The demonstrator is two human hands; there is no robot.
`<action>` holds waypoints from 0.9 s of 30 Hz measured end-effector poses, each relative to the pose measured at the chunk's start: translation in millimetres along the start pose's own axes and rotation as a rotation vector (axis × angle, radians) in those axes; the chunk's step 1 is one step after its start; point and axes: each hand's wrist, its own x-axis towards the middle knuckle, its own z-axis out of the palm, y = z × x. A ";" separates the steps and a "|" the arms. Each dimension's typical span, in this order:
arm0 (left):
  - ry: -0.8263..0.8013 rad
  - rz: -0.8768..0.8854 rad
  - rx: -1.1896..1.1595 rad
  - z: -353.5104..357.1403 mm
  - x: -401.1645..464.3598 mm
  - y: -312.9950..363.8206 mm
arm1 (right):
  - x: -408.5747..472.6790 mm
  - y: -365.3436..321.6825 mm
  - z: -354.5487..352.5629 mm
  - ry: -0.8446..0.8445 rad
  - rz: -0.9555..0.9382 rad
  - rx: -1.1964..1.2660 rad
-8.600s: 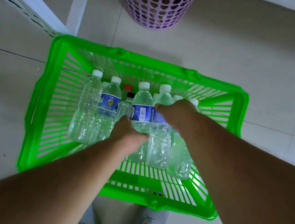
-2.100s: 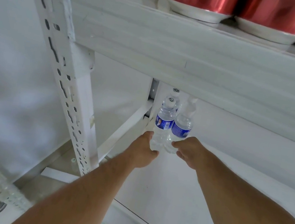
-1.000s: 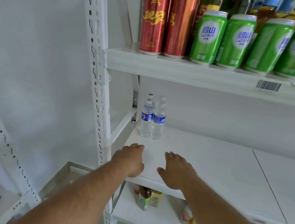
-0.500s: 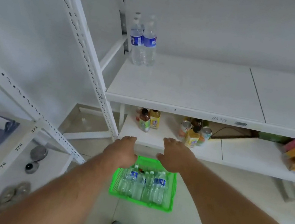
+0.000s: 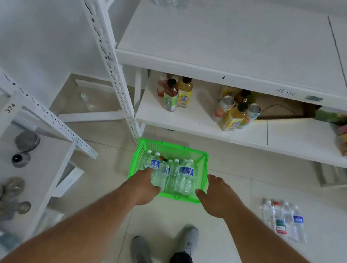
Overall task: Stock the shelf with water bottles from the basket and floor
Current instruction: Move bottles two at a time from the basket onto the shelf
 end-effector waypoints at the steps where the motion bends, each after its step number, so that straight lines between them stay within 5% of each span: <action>1: -0.010 -0.010 -0.019 6.6 5.0 -3.6 | 3.9 3.1 5.5 -0.012 0.018 0.014; 27: -0.006 -0.171 -0.352 160.0 281.3 -22.1 | 306.0 82.6 137.7 -0.143 0.217 0.311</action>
